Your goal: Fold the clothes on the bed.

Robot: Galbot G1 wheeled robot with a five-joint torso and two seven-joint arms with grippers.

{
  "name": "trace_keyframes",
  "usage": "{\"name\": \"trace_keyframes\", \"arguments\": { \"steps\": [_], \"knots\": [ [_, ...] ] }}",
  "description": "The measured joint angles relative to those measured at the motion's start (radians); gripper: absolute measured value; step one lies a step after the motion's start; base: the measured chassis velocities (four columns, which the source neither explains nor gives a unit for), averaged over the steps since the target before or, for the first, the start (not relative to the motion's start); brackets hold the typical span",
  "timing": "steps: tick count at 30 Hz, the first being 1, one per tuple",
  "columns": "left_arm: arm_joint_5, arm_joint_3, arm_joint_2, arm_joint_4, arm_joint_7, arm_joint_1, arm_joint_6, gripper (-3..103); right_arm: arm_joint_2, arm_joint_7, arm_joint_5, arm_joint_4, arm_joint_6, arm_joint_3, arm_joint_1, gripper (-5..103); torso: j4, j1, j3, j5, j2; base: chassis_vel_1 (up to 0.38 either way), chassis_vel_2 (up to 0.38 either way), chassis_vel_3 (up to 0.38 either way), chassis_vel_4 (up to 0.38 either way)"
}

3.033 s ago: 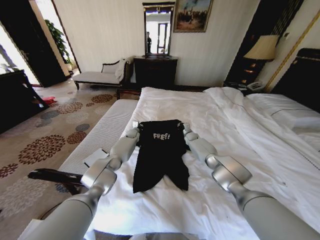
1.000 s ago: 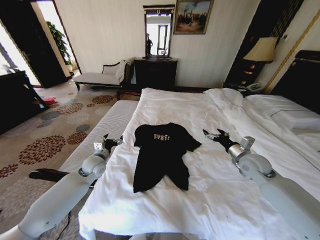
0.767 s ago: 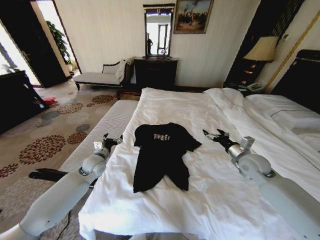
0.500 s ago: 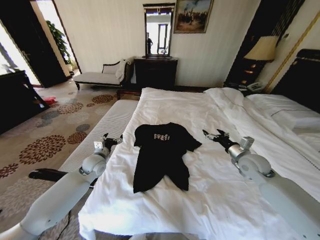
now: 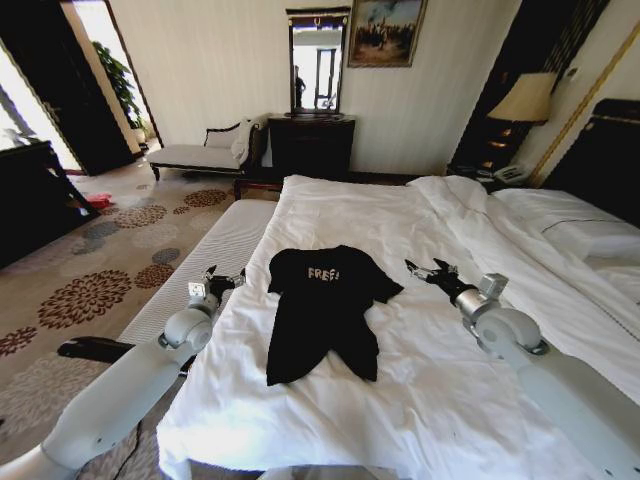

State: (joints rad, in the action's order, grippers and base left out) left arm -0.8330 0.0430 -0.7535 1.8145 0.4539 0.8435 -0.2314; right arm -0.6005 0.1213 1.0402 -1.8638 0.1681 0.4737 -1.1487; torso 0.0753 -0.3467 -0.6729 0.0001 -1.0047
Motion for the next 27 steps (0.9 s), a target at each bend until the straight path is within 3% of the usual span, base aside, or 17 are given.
{"name": "trace_keyframes", "arguments": {
  "steps": [21, 22, 24, 25, 27],
  "knots": [
    [0.000, -0.001, 0.000, -0.001, 0.000, -0.002, 0.000, 100, 0.000, 0.000, 0.000, 0.001, -0.001, -0.001, 0.001, 100, 0.0000, 0.000, 0.000, 0.0000, 0.000, 0.000, 0.000, 0.000, 0.000],
    [0.008, 0.001, 0.000, 0.000, -0.004, 0.000, 0.005, 100, 0.000, 0.000, -0.012, 0.000, -0.011, -0.001, 0.001, 100, 0.0000, 0.000, 0.000, -0.0001, 0.000, 0.000, 0.000, 0.000, 0.000],
    [0.067, 0.083, 0.028, 0.073, -0.033, 0.044, 0.053, 100, 0.009, -0.003, -0.209, -0.024, -0.123, 0.086, -0.042, 100, -0.0004, -0.001, 0.000, -0.0001, 0.000, 0.000, 0.000, 0.000, 0.000],
    [0.083, 0.124, 0.039, 0.102, -0.039, 0.076, 0.064, 100, 0.010, -0.008, -0.264, -0.033, -0.159, 0.150, -0.082, 100, -0.0008, 0.000, 0.000, 0.0000, 0.000, 0.000, 0.000, 0.000, 0.000],
    [0.092, 0.146, 0.042, 0.122, -0.049, 0.111, 0.065, 100, 0.001, -0.017, -0.292, -0.046, -0.180, 0.192, -0.130, 100, -0.0002, 0.000, 0.000, -0.0008, 0.000, 0.000, 0.000, 0.000, 0.000]
  ]
}}
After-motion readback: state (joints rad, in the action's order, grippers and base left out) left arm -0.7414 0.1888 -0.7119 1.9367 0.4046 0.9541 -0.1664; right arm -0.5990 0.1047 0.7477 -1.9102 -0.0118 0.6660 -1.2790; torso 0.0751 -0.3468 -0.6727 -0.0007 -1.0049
